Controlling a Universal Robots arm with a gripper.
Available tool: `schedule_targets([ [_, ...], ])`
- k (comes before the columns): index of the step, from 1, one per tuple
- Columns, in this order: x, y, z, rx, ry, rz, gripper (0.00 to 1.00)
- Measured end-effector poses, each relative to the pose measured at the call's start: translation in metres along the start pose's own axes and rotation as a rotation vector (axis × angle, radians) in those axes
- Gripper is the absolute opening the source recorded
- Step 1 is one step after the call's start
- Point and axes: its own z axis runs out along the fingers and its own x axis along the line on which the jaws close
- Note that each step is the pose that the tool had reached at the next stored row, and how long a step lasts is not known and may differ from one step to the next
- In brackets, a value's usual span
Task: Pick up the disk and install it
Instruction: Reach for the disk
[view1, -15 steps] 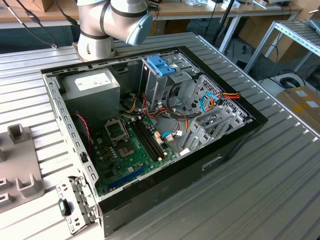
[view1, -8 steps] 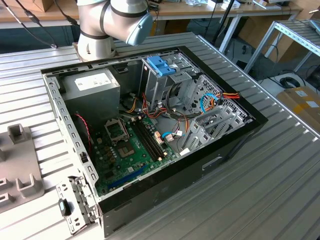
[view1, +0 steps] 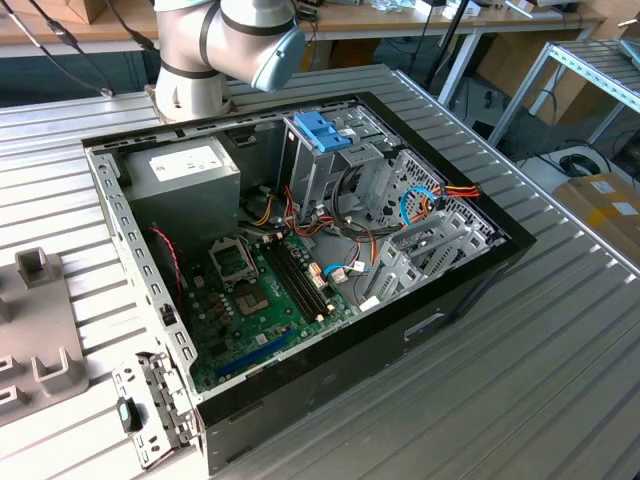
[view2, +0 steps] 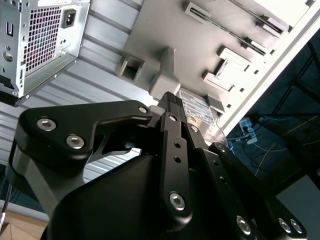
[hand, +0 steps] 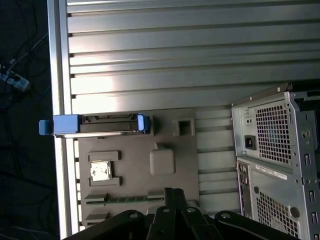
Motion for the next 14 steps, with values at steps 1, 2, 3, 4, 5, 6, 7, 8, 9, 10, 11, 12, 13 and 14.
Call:
schedule_targets([
  [1, 0.0004, 0.0000, -0.0001, 0.0001, 0.0001, 0.000, 0.10],
  [2, 0.0009, -0.0001, -0.0001, 0.0001, 0.0001, 0.000, 0.10],
  [3, 0.0014, -0.0001, -0.0001, 0.0001, 0.0001, 0.000, 0.10],
  [4, 0.0019, -0.0001, -0.0001, 0.0001, 0.0001, 0.000, 0.10],
  [5, 0.0023, -0.0002, -0.0001, 0.0001, 0.0001, 0.000, 0.10],
  [6, 0.0027, -0.0002, -0.0001, 0.0002, 0.0001, 0.000, 0.10],
  [7, 0.0032, -0.0002, -0.0001, 0.0001, 0.0000, 0.000, 0.10],
  [8, 0.0039, -0.0003, -0.0001, 0.0001, 0.0001, 0.000, 0.10],
  [9, 0.0044, -0.0003, -0.0001, 0.0001, 0.0001, 0.000, 0.10],
  [10, 0.0050, -0.0004, -0.0002, 0.0002, 0.0001, 0.000, 0.10],
  [11, 0.0055, -0.0004, -0.0002, 0.0002, 0.0001, 0.000, 0.10],
  [12, 0.0062, -0.0005, -0.0002, 0.0002, 0.0001, 0.000, 0.10],
  [13, 0.0067, -0.0005, -0.0002, 0.0002, 0.0000, 0.000, 0.10],
  [14, 0.0072, -0.0005, -0.0002, 0.0002, 0.0000, 0.000, 0.10],
])
